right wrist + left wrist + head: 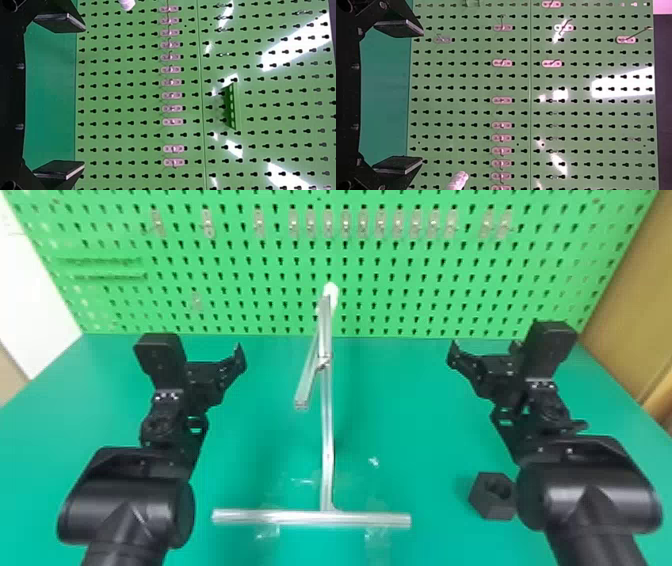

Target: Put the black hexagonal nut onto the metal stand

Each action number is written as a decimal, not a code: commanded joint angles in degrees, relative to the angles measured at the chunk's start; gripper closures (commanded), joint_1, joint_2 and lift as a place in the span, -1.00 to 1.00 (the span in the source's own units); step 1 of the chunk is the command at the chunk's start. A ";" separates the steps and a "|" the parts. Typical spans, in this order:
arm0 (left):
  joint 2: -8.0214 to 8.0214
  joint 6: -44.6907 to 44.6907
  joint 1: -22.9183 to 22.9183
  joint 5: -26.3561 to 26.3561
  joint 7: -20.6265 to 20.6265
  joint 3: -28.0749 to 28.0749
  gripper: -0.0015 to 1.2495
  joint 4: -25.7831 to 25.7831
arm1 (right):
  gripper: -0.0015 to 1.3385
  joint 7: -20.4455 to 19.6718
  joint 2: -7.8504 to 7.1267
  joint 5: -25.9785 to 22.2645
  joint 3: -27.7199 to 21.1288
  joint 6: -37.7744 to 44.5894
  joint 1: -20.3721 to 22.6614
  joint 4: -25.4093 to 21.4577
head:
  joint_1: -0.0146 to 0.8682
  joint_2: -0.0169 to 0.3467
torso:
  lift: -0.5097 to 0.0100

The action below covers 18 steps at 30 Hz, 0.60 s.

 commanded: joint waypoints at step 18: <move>-0.06 0.00 0.00 0.05 0.00 0.01 -0.76 -0.07 | -0.85 0.00 0.00 -0.04 0.06 0.01 -0.11 0.00 | 0.60 -0.46 | 0.96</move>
